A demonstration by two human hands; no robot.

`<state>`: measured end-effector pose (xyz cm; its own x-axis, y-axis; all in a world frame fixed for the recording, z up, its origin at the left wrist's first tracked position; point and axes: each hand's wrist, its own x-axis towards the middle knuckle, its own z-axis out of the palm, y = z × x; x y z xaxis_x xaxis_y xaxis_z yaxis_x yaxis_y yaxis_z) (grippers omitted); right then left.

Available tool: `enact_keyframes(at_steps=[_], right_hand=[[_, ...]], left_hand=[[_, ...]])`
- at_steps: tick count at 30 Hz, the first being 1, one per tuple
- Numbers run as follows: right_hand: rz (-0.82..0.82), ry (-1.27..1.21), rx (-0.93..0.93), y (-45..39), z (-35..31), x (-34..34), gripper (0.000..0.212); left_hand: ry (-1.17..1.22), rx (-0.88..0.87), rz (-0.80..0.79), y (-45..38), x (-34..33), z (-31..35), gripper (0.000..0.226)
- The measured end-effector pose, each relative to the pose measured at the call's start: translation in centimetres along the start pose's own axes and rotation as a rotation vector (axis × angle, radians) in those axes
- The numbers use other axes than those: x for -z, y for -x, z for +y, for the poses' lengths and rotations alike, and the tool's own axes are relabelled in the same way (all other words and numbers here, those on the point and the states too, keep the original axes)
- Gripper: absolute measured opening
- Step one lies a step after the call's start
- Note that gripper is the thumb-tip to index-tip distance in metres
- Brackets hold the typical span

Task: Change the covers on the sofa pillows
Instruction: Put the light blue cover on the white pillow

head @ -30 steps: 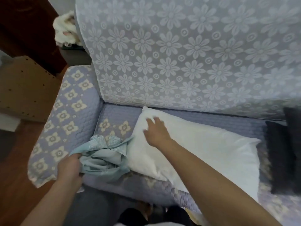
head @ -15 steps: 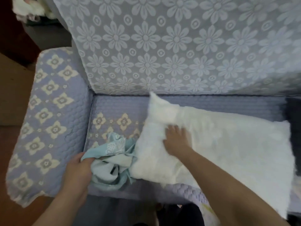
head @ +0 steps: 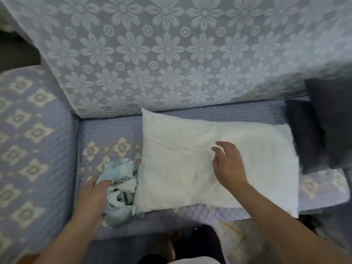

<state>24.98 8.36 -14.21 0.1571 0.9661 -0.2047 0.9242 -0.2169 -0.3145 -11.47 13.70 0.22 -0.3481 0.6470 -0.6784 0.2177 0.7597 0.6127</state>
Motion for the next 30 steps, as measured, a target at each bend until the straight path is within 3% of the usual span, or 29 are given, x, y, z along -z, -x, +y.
enact_keyframes(at_steps=[2, 4, 5, 6, 8, 9, 10, 13, 15, 21, 23, 26, 28, 30], right_hand=[[-0.273, 0.195, -0.209, 3.4, 5.2, 0.4, 0.062], [-0.542, 0.260, -0.452, 5.7, 9.4, 1.1, 0.068], [-0.594, 0.181, -0.547, 5.9, 9.4, 2.0, 0.067], [-0.541, 0.092, -0.578, 5.8, 8.6, 2.7, 0.064], [-0.316, -0.022, -0.544, 5.4, 5.3, 4.5, 0.053], [-0.306, -0.091, -0.535, 5.3, 3.6, 5.7, 0.049], [-0.356, -0.160, -0.503, 5.4, 1.9, 6.7, 0.046], [-0.709, -0.218, -0.260, 5.5, -4.5, 10.4, 0.042], [-0.762, -0.244, -0.050, 5.4, -9.3, 14.1, 0.041], [-0.311, -0.587, 0.523, 3.0, -27.8, 27.9, 0.067], [-0.095, -0.555, 0.592, 1.6, -30.3, 30.9, 0.053], [0.273, -0.313, 0.497, -0.1, -30.0, 37.1, 0.037], [0.497, -0.265, 0.455, -0.6, -28.6, 42.0, 0.044], [0.727, -0.278, 0.410, -0.9, -26.5, 46.3, 0.050]], left_hand=[[-0.018, 0.045, -0.015, 0.5, -2.0, -0.2, 0.021], [-0.008, 0.047, 0.003, 1.6, -3.7, 0.1, 0.016], [-0.015, 0.032, 0.022, 2.3, -4.3, 0.5, 0.014], [-0.036, 0.013, 0.040, 2.8, -4.7, 0.9, 0.016], [-0.035, -0.039, 0.090, 4.5, -4.3, 2.1, 0.021], [-0.058, -0.061, 0.127, 5.1, -3.8, 2.5, 0.020], [-0.094, -0.089, 0.160, 5.4, -3.0, 2.9, 0.020], [-0.088, -0.183, 0.171, 7.9, 0.5, 6.2, 0.035], [-0.115, -0.262, 0.130, 10.6, 2.5, 9.2, 0.036], [-0.227, -0.687, -0.079, 19.5, 8.3, 18.6, 0.035], [-0.215, -0.782, -0.125, 21.2, 8.8, 21.4, 0.035], [-0.459, -0.912, 0.056, 20.9, 10.3, 23.8, 0.034], [-0.717, -0.926, 0.276, 19.4, 11.2, 23.9, 0.040], [-0.764, -0.843, 0.486, 17.7, 11.6, 23.4, 0.033]])
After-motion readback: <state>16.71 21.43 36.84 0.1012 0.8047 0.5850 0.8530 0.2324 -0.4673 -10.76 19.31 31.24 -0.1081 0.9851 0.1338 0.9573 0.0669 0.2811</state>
